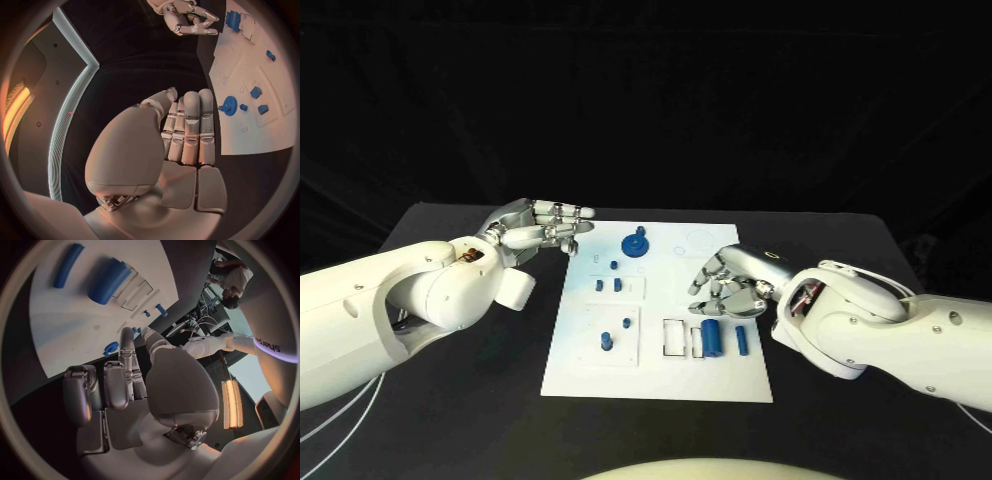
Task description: Assemble the parts on the task board
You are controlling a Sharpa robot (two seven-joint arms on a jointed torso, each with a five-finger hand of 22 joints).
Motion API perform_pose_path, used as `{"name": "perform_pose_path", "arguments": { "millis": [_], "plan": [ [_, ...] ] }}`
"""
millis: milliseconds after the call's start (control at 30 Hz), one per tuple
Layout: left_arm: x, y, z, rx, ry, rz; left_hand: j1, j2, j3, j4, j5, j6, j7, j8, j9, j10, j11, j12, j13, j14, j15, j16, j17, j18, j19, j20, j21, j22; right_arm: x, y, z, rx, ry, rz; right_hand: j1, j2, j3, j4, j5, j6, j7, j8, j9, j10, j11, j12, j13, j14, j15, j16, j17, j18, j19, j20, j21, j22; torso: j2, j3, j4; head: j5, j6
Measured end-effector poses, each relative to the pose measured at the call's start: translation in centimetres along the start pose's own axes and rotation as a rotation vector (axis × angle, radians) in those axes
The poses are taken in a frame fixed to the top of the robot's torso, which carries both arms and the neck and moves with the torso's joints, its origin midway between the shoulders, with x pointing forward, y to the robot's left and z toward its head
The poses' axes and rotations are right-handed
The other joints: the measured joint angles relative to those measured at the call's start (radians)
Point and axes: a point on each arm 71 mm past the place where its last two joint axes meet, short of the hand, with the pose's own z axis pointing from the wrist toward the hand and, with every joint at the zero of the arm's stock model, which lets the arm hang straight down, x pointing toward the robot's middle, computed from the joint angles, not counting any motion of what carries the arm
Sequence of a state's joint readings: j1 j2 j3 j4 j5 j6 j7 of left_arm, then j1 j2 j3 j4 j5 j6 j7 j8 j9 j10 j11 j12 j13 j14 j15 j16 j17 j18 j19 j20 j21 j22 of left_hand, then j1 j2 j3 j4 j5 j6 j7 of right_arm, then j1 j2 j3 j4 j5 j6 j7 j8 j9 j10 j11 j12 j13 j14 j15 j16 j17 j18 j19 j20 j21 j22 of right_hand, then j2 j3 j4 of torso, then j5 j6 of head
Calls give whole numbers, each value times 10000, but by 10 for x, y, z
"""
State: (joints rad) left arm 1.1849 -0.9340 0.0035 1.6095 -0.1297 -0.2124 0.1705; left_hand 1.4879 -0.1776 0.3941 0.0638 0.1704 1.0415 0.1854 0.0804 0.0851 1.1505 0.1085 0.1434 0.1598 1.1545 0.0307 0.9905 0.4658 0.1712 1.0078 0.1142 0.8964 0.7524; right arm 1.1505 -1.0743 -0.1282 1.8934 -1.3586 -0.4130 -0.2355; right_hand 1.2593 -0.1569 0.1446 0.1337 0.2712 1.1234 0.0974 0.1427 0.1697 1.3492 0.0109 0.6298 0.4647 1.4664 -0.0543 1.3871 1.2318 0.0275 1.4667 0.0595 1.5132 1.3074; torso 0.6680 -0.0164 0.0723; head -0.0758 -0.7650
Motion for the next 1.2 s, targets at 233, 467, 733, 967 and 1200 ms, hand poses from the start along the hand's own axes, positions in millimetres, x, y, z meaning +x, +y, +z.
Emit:
{"name": "perform_pose_path", "arguments": {
  "millis": [233, 467, 733, 967, 1200],
  "plan": [
    [1, 0, -1, 0, 39, -8, 0, 0, 0, 0, 0, 0, 0, 0, 0, 0, 0, 0, 9, 0, 0, 0, 0, 0, 0, 0, 1, 0, 7, -14, -25, 1093, 318, 506, -390, 207, -1004, 688, 494, -74, -74, 155, 520, 364, -67, 5480, 6242, 0, 2, 696, 764, -138, -5, -68, 460, 0, -25, -4, -88, -108, -50],
    [3, 0, -1, 2, 73, -14, -40, 40, 0, 0, 0, 0, 0, 0, -8, 0, 0, 0, 8, 0, 0, 0, 0, -1, 0, 0, 1, -11, 21, -17, -30, 1834, 513, 460, -572, 282, -1865, 1384, 1025, -121, -121, 310, 915, 364, -67, 6361, 7449, 0, 3, 828, 764, -138, -6, -67, 541, -1, -38, -10, -137, -135, -86],
    [3, 0, -2, 0, 69, -14, -40, 40, 0, 0, 0, 0, 0, 0, -8, -36, 37, 0, 7, 0, 0, -39, 1, -1, 0, 0, 2, -10, 34, -16, -28, 2376, 568, 325, -671, 382, -2330, 1574, 1062, -120, -121, 428, 1127, 363, -67, 6446, 7704, 0, 3, 867, 763, -137, -6, -66, 541, -1, -38, -10, -135, -150, -112],
    [2, 0, -2, -3, 66, -17, -40, 40, 0, 0, 0, 0, 0, 0, -7, -37, 37, 0, 6, 0, 1, -39, 1, -1, 0, 0, 2, -10, 40, -19, -26, 2774, 590, 62, -841, 473, -2562, 1589, 1062, -120, -121, 468, 1235, 363, -66, 6446, 7749, 0, 4, 867, 762, -137, -6, -65, 540, 7, -35, -12, -143, -132, -128],
    [2, 0, -2, -8, 69, -20, -40, 40, -27, 27, 0, 0, 0, 0, -7, -36, 37, 0, 15, -1, 1, -39, -10, -2, 0, 0, 2, -20, 49, -19, -21, 2954, 682, -115, -1053, 474, -2742, 1601, 1062, -120, -121, 542, 1324, 363, -66, 6446, 7784, 0, 4, 867, 761, -136, -7, -64, 540, 6, -35, -11, -139, -125, -158]
  ]
}}
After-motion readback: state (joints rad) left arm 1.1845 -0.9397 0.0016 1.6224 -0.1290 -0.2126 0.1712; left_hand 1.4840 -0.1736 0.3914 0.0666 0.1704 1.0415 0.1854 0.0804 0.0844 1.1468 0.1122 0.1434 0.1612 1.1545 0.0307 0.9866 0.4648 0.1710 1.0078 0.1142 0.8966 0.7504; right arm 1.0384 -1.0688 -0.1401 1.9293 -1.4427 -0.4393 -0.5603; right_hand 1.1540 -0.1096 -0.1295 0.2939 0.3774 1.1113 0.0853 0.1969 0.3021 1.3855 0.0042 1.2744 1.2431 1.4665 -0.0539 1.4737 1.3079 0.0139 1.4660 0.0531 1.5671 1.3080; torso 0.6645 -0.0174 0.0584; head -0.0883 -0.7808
